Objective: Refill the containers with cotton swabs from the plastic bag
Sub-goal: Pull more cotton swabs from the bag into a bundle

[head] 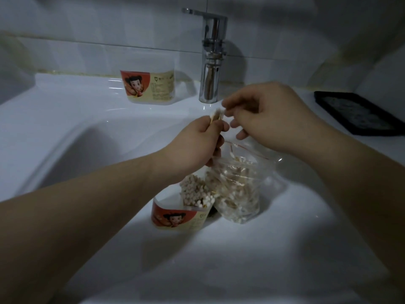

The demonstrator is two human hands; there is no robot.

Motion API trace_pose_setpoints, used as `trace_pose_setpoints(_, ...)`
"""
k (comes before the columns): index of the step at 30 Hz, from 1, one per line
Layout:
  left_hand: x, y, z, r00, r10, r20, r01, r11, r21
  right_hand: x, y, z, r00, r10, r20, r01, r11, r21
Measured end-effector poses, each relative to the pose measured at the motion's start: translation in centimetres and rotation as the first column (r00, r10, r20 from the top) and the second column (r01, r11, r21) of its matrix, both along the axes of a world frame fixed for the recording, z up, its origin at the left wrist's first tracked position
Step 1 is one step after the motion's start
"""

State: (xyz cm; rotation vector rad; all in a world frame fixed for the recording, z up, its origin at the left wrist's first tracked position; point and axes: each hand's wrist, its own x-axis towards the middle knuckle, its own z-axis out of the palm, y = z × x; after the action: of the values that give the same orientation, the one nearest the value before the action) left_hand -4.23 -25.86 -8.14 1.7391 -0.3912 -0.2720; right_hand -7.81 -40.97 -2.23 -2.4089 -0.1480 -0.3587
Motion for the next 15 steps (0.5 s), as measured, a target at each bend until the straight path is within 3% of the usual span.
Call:
trace_pose_setpoints(2,0.1,0.0,0.1,0.998,0.051,-0.027,-0.051,0.998,-0.025,-0.6,0.0,0.8,0.995,0.016,-0.094,-0.008,0.996,0.083)
trace_pose_setpoints(3,0.2,0.0,0.1,0.997,0.074,-0.036,-0.076,0.996,-0.044,-0.8,0.1,1.0,0.984,0.035,-0.173,-0.027,0.998,0.049)
trace_pose_setpoints(6,0.4,0.0,0.2,0.993,0.105,-0.048,-0.109,0.99,-0.09,-1.1,0.1,0.5,0.945,0.018,-0.326,-0.142,0.922,-0.361)
trace_pose_setpoints(8,0.4,0.0,0.3,0.995,0.093,-0.046,-0.097,0.992,-0.078,-1.1,0.5,0.1,0.937,-0.007,-0.348,-0.183,0.841,-0.509)
trace_pose_setpoints(15,-0.1,0.1,0.2,1.0,0.01,-0.015,-0.01,1.0,0.005,-1.3,0.0,0.4,0.861,0.057,-0.505,-0.352,0.784,-0.512)
